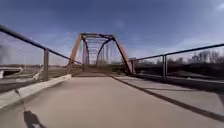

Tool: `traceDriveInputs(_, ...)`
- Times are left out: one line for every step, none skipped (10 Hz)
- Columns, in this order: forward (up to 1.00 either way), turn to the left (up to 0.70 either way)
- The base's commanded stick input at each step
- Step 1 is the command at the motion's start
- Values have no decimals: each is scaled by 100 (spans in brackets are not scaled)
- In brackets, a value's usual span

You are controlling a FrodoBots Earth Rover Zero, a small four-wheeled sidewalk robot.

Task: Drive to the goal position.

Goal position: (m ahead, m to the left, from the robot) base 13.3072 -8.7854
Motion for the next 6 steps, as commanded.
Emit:
traceDriveInputs(85, 0)
traceDriveInputs(85, 0)
traceDriveInputs(85, 0)
traceDriveInputs(85, 0)
traceDriveInputs(85, 0)
traceDriveInputs(85, 0)
